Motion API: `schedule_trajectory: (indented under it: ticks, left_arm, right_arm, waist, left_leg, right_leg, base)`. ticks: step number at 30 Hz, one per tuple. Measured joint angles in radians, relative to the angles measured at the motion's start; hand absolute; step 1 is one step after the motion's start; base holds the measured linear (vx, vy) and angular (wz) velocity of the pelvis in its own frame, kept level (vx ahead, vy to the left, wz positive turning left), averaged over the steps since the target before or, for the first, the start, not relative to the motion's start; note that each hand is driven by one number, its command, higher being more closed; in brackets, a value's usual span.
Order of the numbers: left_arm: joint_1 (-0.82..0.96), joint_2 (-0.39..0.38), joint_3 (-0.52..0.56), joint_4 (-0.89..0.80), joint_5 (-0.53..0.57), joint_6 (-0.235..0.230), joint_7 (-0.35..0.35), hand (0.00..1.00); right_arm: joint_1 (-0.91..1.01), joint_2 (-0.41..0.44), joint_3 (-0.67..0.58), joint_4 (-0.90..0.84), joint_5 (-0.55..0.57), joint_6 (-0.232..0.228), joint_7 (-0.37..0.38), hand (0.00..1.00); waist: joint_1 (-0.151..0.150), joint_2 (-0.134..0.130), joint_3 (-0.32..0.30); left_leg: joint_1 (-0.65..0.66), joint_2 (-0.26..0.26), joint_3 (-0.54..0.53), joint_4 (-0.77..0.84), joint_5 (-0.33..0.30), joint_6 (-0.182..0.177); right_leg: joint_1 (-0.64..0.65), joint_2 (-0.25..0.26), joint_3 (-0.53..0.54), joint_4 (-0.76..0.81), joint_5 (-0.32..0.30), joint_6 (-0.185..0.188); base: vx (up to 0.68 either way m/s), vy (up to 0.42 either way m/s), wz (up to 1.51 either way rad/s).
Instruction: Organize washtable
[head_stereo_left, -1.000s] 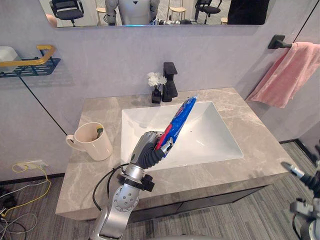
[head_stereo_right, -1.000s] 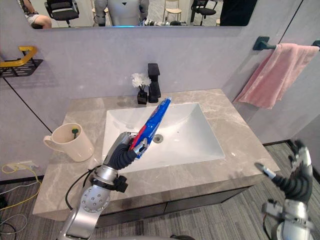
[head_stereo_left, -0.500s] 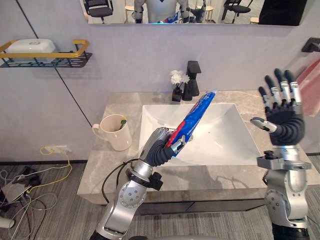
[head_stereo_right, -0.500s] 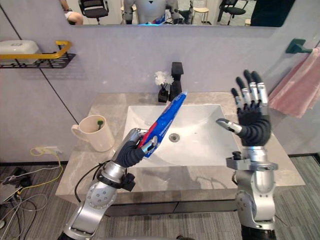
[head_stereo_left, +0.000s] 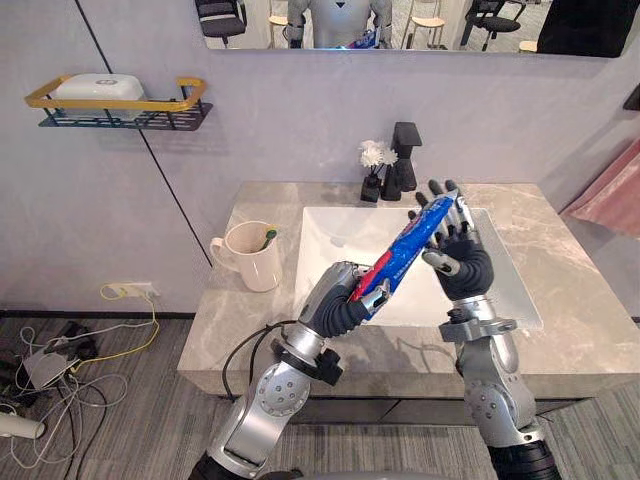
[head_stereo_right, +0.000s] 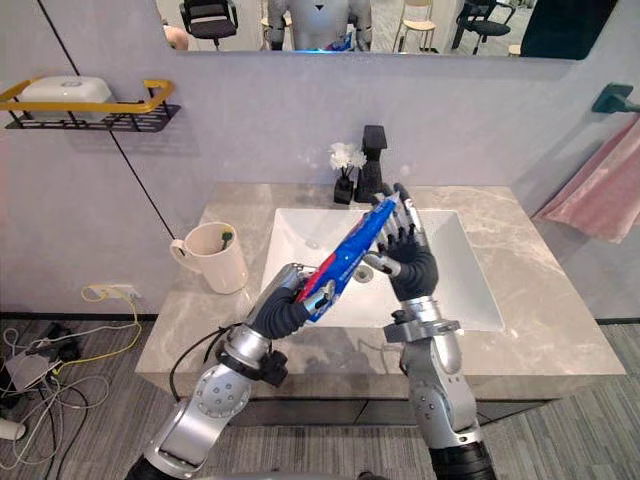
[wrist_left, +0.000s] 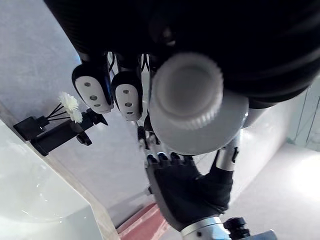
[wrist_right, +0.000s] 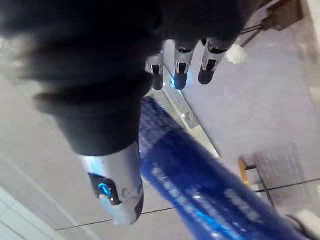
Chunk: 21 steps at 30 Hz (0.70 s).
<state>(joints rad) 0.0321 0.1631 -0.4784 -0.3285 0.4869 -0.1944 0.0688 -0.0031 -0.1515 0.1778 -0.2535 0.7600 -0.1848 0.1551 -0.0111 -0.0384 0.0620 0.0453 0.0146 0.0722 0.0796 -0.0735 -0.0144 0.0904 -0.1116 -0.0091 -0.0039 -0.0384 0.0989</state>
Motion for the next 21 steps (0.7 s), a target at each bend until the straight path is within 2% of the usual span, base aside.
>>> schedule_trajectory:
  ticks: [3,11,12,21]
  left_arm:
    - [-0.014,-0.003,-0.003,0.027,0.000,0.000,0.006,1.00]
    - [-0.014,-0.004,-0.030,0.051,-0.001,0.002,0.021,1.00]
    - [-0.014,-0.004,-0.030,0.052,-0.001,0.003,0.022,1.00]
    - [-0.015,-0.011,-0.031,0.062,-0.005,0.003,0.024,1.00]
  right_arm:
    - [-0.001,0.017,0.015,0.006,0.049,0.000,-0.002,0.00]
    - [-0.016,0.040,0.048,0.044,0.137,-0.001,-0.003,0.00]
    - [-0.016,0.042,0.051,0.045,0.138,-0.001,-0.003,1.00]
    - [-0.034,0.048,0.078,0.046,0.143,-0.001,-0.003,1.00]
  waist:
    - [0.001,-0.010,-0.003]
    - [-0.001,-0.014,-0.006]
    - [-0.001,-0.015,-0.005]
    - [0.000,-0.020,-0.008]
  left_leg:
    - [-0.001,0.000,0.000,-0.012,0.010,-0.001]
    - [0.008,0.000,-0.002,-0.034,0.026,-0.001]
    - [0.008,-0.001,-0.004,-0.040,0.030,-0.001]
    - [0.023,0.000,-0.008,-0.075,0.053,-0.003]
  right_leg:
    - [-0.007,0.001,0.000,0.000,0.003,-0.002]
    - [-0.007,0.001,-0.004,-0.001,0.005,-0.005]
    - [-0.007,0.001,-0.006,-0.001,0.006,-0.005]
    - [-0.007,0.003,-0.011,-0.002,0.010,-0.008]
  base:
    - [0.00,0.000,0.00]
    - [-0.01,-0.004,0.01]
    - [-0.03,-0.019,0.07]
    - [-0.02,-0.009,0.01]
